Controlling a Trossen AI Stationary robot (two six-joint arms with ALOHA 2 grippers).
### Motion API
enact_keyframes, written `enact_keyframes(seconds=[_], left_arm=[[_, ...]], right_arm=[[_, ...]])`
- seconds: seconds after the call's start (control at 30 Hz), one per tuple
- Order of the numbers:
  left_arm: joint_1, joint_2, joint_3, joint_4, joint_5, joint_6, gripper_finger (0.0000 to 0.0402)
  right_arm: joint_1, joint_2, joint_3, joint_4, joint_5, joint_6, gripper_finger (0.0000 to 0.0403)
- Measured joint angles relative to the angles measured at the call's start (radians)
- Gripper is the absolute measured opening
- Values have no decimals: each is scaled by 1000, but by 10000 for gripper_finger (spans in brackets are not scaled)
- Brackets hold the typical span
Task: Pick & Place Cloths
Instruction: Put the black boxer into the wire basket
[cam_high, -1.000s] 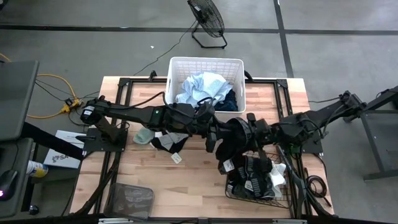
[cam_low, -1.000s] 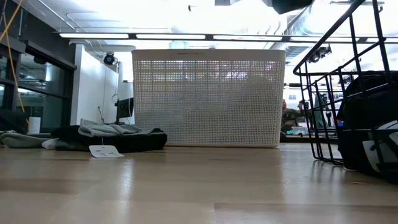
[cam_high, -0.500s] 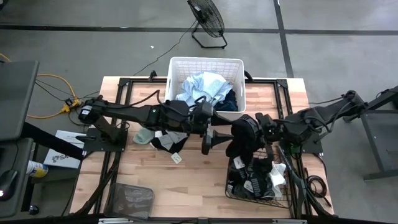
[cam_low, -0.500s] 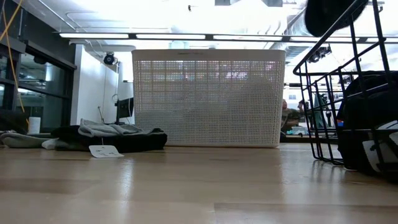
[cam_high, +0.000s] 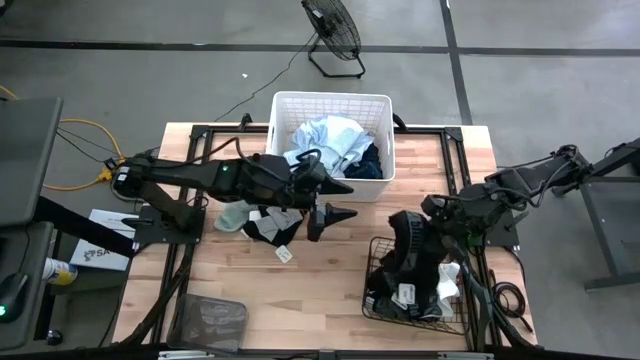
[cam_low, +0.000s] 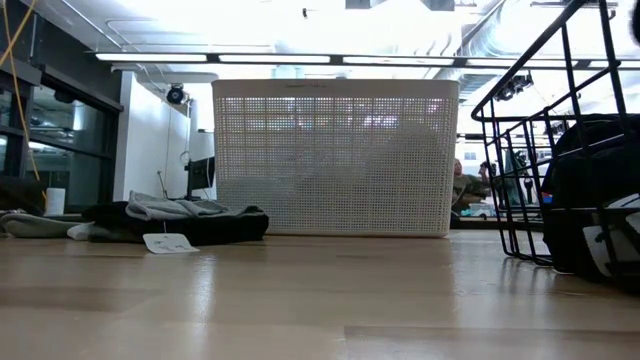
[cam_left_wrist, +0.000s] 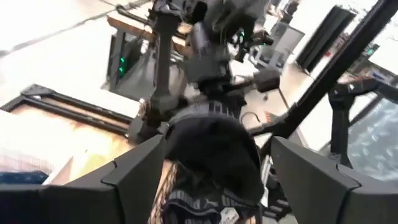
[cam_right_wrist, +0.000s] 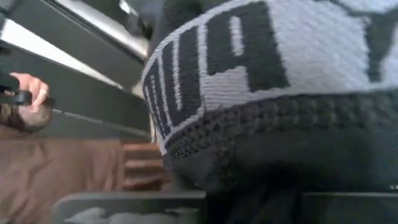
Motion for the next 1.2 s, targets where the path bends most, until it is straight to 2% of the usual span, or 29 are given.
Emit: enact_keyframes(seconds=[0.2, 0.4, 0.57, 1.03, 1.2], left_arm=[[0, -6, 1, -104, -19, -11, 290], [0, -8, 1, -200, -2, -24, 290], [0, -8, 1, -219, 46, -25, 290], [0, -8, 1, -265, 103, -13, 290], [0, -8, 1, -303, 103, -7, 290]], right_arm=[[41, -1, 0, -132, -81, 171, 10], [117, 16, 0, -177, -82, 290, 10], [165, 89, 0, -210, -64, 461, 10], [291, 393, 0, -232, 110, 1079, 9], [306, 483, 0, -233, 159, 1239, 9]])
